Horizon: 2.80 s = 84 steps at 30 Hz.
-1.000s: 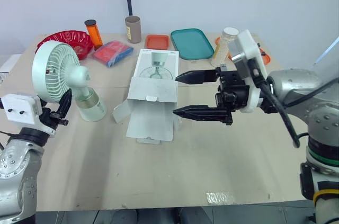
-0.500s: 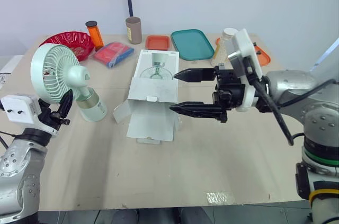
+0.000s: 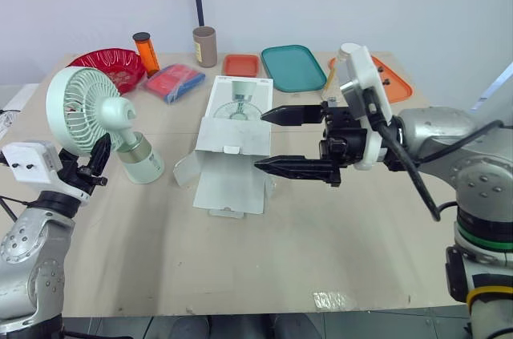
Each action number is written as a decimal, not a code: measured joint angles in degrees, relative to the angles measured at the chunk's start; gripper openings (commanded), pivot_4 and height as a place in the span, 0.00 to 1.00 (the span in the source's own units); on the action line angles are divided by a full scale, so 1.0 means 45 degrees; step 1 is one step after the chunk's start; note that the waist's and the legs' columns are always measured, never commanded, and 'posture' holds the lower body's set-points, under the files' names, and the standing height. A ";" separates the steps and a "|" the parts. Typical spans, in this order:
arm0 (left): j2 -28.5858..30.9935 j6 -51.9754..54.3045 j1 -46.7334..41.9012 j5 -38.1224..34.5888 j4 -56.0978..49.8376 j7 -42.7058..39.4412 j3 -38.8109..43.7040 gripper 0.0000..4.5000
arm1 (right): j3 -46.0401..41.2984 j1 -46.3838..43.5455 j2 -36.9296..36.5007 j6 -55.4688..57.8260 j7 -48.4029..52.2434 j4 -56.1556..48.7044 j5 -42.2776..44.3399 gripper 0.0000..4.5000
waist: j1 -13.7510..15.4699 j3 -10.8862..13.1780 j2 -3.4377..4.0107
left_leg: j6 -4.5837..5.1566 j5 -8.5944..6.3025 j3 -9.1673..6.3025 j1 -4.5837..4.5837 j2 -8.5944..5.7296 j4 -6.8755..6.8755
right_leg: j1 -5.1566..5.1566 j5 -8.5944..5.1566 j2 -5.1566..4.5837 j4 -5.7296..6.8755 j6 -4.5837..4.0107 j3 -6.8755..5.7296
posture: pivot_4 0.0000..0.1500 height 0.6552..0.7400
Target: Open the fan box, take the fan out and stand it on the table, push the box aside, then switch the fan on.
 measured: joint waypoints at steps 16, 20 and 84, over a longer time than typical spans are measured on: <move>0.0024 0.0441 0.0327 -0.0010 0.0390 -0.0006 -0.0279 1.00 | 0.0008 0.0301 0.0005 -0.0024 0.0010 -0.0026 -0.0107 1.00 | -0.0005 0.0020 -0.0034 | 0.0000 -0.0001 -0.0008 -0.0021 0.0005 -0.0005 | -0.0011 -0.0001 0.0003 -0.0013 0.0001 -0.0005 | 1.00 1.00; 0.0025 0.0646 0.0567 -0.0149 0.0299 0.0037 -0.0226 1.00 | 0.0009 0.0301 0.0005 -0.0025 0.0014 -0.0029 -0.0114 1.00 | -0.0005 0.0021 -0.0035 | 0.0000 -0.0001 -0.0009 -0.0022 0.0005 -0.0006 | -0.0012 -0.0002 0.0004 -0.0014 0.0001 -0.0006 | 1.00 1.00; 0.3551 0.2588 0.1895 -0.3402 -0.3559 -0.5295 -0.1271 1.00 | 0.3875 0.1254 0.4570 0.0596 -0.8115 0.2855 -0.8855 1.00 | -0.0059 0.0047 -0.0061 | -0.0038 -0.0004 0.0015 -0.0047 0.0005 -0.0046 | -0.0081 -0.0033 0.0011 0.0000 0.0008 0.0043 | 1.00 1.00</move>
